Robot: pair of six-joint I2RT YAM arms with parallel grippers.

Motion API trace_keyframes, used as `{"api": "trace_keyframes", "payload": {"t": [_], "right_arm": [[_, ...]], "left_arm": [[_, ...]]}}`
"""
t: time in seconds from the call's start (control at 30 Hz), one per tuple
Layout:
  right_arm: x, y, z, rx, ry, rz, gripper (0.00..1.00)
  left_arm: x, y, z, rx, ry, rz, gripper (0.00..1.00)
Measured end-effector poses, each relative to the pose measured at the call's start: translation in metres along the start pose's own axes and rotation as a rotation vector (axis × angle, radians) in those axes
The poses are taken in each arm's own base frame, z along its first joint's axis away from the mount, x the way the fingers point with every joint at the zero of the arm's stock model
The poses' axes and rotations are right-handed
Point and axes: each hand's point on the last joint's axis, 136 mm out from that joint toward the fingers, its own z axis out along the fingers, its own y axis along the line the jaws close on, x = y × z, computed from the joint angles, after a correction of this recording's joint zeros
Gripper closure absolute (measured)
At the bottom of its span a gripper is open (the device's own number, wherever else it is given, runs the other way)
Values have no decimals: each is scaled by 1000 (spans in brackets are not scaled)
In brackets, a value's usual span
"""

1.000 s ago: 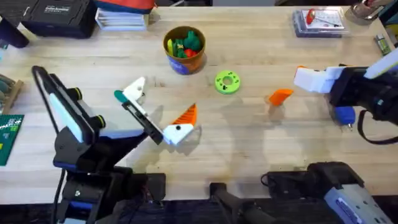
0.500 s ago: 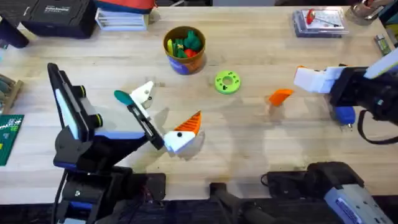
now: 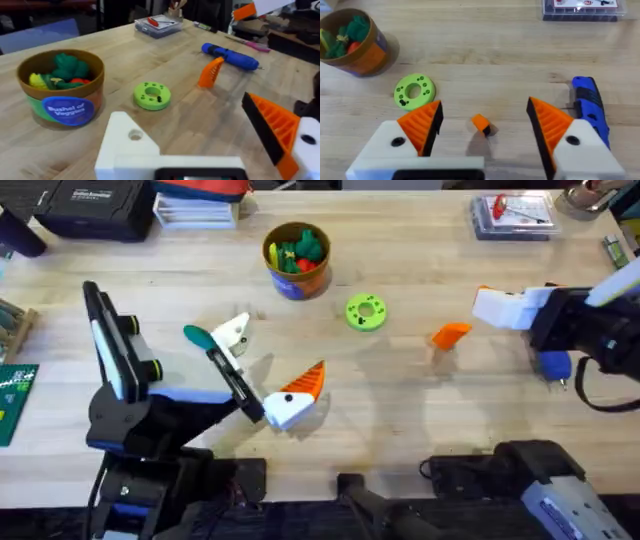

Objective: Pick up the gripper from the table and insert it into the empty holder that is missing its gripper. Then pick up a screw, insert it into the mounting hole, and use the screwdriver to tighten it. Finally, clean up the table by picking up the vegetable and placing it into the bucket.

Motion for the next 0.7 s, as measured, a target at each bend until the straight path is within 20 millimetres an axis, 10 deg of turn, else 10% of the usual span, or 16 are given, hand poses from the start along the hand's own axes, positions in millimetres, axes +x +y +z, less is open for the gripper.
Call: {"api": "trace_keyframes", "payload": {"t": [0.7], "right_arm": [[1, 0, 0, 0, 5, 13, 9]], "left_arm": [[5, -26, -2, 149, 32, -94, 15]]}}
